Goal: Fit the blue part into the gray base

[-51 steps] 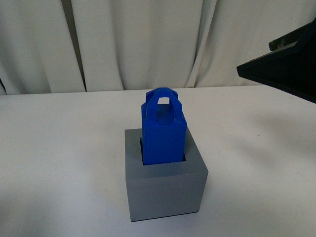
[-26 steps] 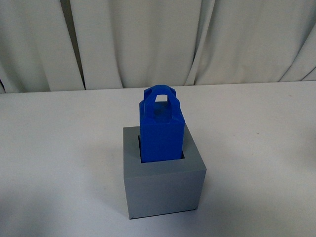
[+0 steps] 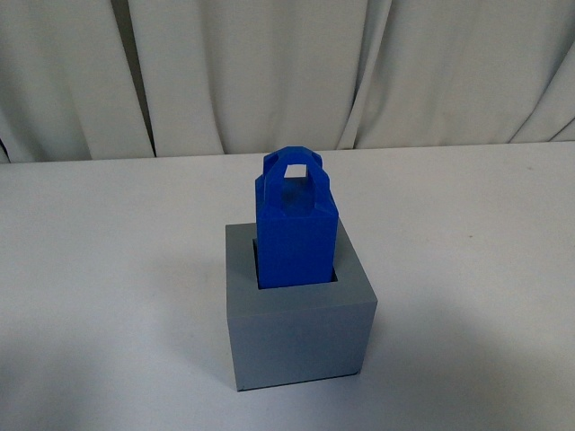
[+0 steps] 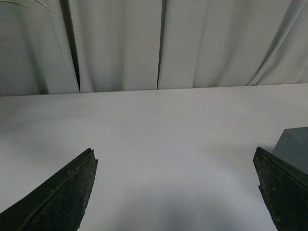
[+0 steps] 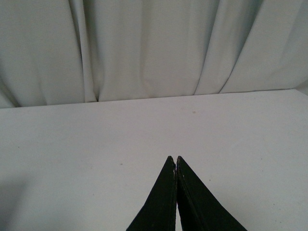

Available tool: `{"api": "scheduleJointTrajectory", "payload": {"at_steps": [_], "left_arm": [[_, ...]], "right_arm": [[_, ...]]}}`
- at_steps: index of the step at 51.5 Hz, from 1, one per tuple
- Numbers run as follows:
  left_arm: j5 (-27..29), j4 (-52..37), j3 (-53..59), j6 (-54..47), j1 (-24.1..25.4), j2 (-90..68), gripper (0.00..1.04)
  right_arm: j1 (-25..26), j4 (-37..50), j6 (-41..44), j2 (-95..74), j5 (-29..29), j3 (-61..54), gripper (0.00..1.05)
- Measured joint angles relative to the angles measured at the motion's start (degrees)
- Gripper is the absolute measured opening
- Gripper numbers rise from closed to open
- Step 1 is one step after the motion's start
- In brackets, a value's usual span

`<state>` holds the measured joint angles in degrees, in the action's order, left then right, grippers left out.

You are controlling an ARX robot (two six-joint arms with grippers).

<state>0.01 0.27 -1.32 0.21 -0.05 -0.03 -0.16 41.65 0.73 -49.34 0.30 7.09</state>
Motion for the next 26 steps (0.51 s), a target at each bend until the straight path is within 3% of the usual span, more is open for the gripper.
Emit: {"api": "scheduleJointTrajectory", "payload": {"at_steps": [20,26], "left_arm": [[-0.02,0.00,0.00,0.00,0.00,0.00,0.99],[-0.02,0.00,0.00,0.00,0.00,0.00,0.99]], "right_arm": [[0.02,-7.43,0.00,11.58,-0.24,-4.04,0.02],[0.04,-5.88,-0.04,12.90,-0.22,-6.40,0.02]]}}
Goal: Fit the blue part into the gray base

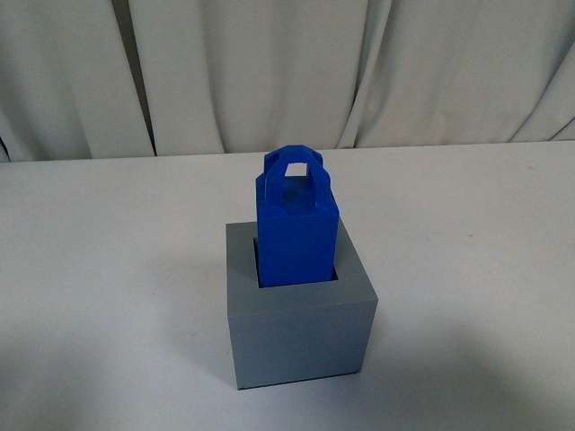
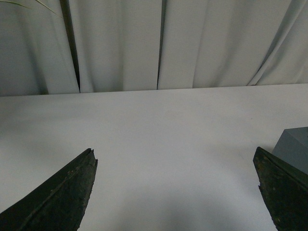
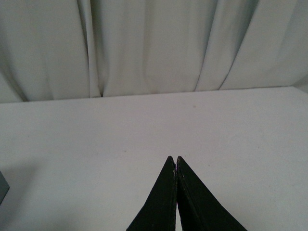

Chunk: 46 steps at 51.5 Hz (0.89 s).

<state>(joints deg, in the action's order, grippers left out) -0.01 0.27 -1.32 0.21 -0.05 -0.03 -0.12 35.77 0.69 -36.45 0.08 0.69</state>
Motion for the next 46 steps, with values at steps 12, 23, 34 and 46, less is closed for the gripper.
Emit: {"api": "scheduleJointTrajectory", "payload": {"at_steps": [12,23,34,46], "left_arm": [[0.02,0.00,0.00,0.00,0.00,0.00,0.99],[0.02,0.00,0.00,0.00,0.00,0.00,0.99],[0.00,0.00,0.00,0.00,0.00,0.00,0.99],[0.02,0.00,0.00,0.00,0.00,0.00,0.99]], "right_arm": [[0.00,-7.04,-0.02,7.50,-0.09,-0.39,0.02],[0.00,-12.83,-0.02,13.55,-0.13,-0.39,0.02],[0.00,-17.86,-0.02,18.69,-0.15,-0.39,0.02],[0.00,-22.64,-0.02,23.54,-0.15,-0.39,0.02]]}}
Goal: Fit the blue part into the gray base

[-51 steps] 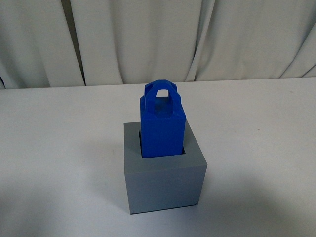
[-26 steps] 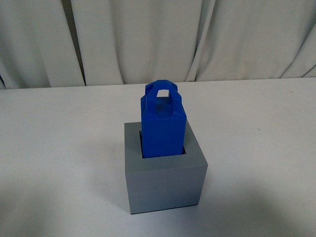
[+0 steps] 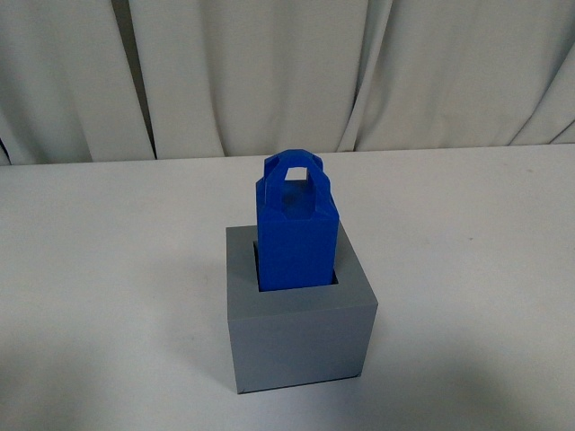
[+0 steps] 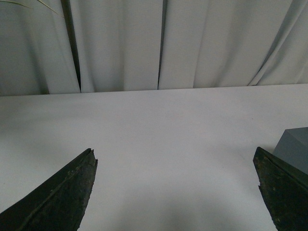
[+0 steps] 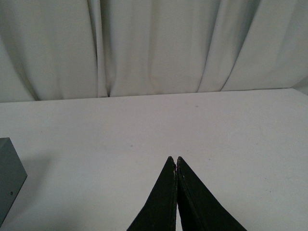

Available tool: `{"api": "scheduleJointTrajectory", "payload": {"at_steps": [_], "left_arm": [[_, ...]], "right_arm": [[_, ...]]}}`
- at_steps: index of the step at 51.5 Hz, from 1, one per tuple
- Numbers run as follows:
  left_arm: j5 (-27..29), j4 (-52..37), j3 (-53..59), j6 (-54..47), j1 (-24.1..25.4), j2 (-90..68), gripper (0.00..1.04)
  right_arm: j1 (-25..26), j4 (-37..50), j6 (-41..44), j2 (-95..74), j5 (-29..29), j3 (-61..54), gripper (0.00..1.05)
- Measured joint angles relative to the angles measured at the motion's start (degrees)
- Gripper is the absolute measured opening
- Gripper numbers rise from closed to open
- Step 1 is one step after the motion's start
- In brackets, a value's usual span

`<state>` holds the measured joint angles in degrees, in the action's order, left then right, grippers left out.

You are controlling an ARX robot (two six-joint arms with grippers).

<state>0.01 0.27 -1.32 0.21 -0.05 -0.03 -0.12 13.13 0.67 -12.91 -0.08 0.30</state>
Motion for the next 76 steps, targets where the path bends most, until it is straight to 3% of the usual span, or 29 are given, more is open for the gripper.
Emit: {"api": "scheduleJointTrajectory", "payload": {"at_steps": [12,19,30,45,55,76], "left_arm": [[0.00,0.00,0.00,0.02,0.00,0.00,0.99],[0.02,0.00,0.00,0.00,0.00,0.00,0.99],[0.00,0.00,0.00,0.00,0.00,0.00,0.99],[0.00,0.00,0.00,0.00,0.00,0.00,0.99],[-0.02,0.00,0.00,0.00,0.00,0.00,0.99],[0.00,0.00,0.00,0.00,0.00,0.00,0.99]], "right_arm": [[0.00,-2.95,0.00,2.95,0.00,0.00,0.02],[0.00,-12.57,0.00,10.88,-0.07,0.04,0.02],[0.00,-13.03,0.04,12.68,-0.04,0.04,0.03],[0.00,-13.03,0.02,12.66,-0.04,0.04,0.52],[0.00,-13.03,0.02,12.68,-0.04,0.04,0.97],[0.00,-13.03,-0.07,12.68,-0.04,0.04,0.97]]}}
